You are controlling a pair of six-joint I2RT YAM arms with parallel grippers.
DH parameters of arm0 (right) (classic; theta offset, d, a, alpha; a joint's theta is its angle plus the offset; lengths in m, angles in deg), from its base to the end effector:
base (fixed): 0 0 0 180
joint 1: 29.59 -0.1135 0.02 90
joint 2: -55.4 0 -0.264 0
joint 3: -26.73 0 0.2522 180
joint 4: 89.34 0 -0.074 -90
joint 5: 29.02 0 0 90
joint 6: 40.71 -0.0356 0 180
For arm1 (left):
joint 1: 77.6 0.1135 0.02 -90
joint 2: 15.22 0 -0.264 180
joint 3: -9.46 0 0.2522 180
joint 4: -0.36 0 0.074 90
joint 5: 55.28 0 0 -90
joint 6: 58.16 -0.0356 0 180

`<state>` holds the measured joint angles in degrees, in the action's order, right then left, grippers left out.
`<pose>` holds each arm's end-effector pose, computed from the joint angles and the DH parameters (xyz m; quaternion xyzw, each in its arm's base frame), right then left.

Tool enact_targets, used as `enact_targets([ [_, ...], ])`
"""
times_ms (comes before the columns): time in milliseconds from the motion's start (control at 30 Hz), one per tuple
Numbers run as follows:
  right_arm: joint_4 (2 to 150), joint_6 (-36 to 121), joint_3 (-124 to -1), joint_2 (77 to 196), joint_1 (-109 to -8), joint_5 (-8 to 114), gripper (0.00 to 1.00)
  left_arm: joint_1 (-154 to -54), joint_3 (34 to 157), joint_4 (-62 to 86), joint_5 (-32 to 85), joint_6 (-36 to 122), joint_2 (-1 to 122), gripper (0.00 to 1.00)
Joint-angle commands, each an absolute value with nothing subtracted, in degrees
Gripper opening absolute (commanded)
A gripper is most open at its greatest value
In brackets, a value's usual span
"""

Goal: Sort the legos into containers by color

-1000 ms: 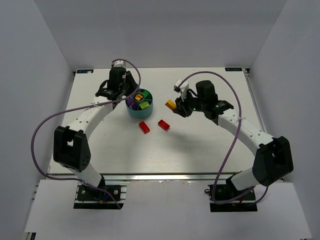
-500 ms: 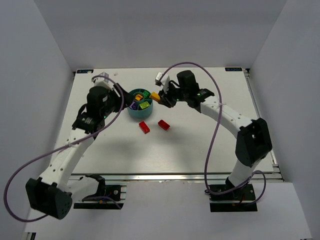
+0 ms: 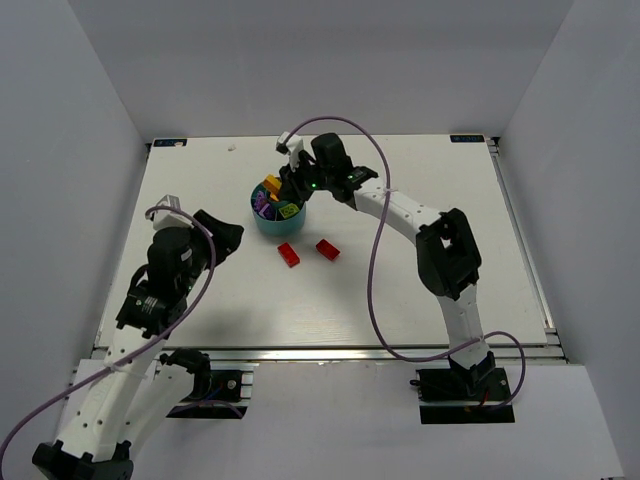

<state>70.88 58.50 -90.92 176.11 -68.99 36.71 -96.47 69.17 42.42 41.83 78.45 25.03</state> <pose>0.3808 0.3317 0.2857 -0.4412 0.6945 0.3099 0.4765 0.1502 -0.0467 0.3261 -0.2325 0.7979 -0.2561 0.4937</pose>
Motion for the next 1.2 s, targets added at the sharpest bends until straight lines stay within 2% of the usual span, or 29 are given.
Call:
enact_targets([
  [0,74.2,54.5,-95.4,178.3,-69.4,36.5,0.00,-96.3,68.6,48.0,46.5,80.4,22.0,0.72],
  [267,75.9,54.4,-96.4,180.6,-69.6,39.3,0.00,-96.3,67.3,53.0,49.0,82.7,16.8,0.74],
  [533,76.3,54.0,-97.9,182.3,-69.6,40.5,0.00,-96.3,66.9,53.7,49.4,82.8,16.6,0.74],
  [800,78.0,55.2,-97.1,183.3,-69.6,41.6,0.06,-96.3,66.7,54.5,49.7,83.3,16.2,0.75],
  [900,78.0,55.7,-97.0,183.6,-69.6,41.9,0.13,-96.3,66.6,54.6,49.8,83.3,16.0,0.75],
  [1000,77.9,55.7,-97.1,183.6,-69.6,41.9,0.26,-96.3,66.7,54.9,49.9,83.3,15.9,0.75],
  [1033,77.9,55.7,-97.0,183.6,-69.6,41.9,0.34,-96.3,66.7,54.9,50.0,83.3,15.9,0.75],
  [1167,77.3,56.1,-96.8,183.5,-69.6,41.7,0.45,-96.3,66.5,54.8,50.0,83.4,15.8,0.75],
])
